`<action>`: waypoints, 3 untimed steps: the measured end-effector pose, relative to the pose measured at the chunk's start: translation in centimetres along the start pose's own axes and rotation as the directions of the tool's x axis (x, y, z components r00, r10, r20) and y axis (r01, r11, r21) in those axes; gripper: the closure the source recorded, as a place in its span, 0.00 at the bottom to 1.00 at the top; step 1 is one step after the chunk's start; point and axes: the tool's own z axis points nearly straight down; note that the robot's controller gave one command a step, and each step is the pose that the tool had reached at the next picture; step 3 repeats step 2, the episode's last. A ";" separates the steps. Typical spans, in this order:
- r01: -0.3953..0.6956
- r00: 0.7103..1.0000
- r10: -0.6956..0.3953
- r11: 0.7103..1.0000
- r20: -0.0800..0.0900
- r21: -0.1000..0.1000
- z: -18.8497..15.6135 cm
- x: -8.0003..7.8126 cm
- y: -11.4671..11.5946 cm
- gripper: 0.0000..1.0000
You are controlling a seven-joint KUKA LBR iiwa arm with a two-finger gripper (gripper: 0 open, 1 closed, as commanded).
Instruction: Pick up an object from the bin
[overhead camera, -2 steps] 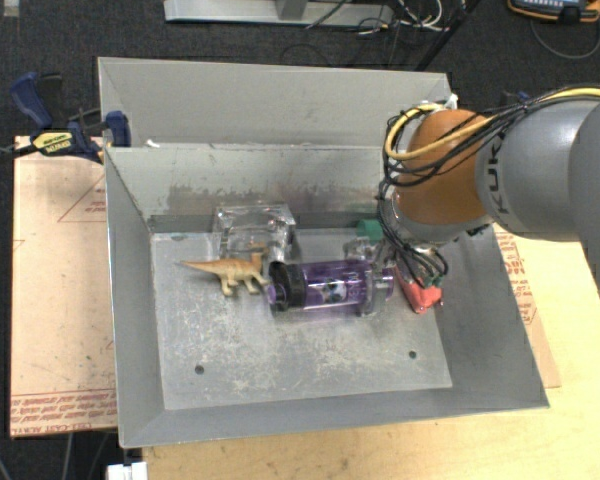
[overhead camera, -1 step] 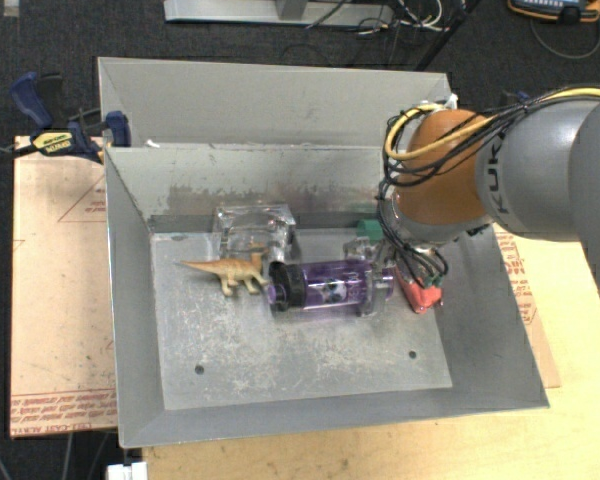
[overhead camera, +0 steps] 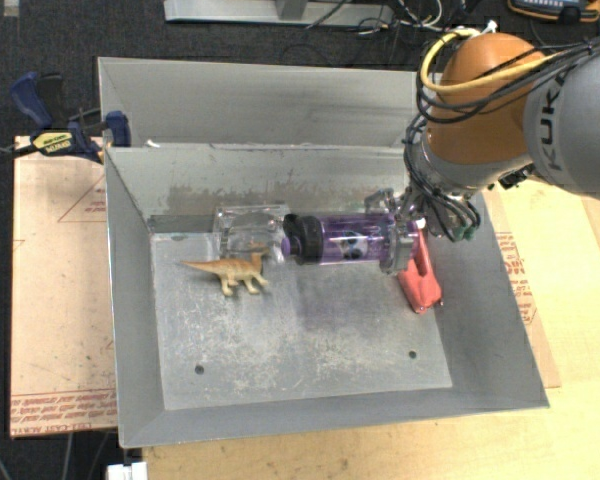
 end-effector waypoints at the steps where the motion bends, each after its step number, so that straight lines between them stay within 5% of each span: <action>1: 0.000 1.000 0.000 1.000 0.000 0.000 0.0 0.0 0.0 1.00; 2: 0.017 1.000 -0.017 1.000 0.005 0.001 -14.4 0.4 -2.5 1.00; 3: 0.017 1.000 -0.017 1.000 0.005 0.001 -14.4 0.4 -2.5 1.00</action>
Offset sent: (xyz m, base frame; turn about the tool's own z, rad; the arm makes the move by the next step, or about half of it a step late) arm -0.0032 -0.0263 0.1428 -0.0195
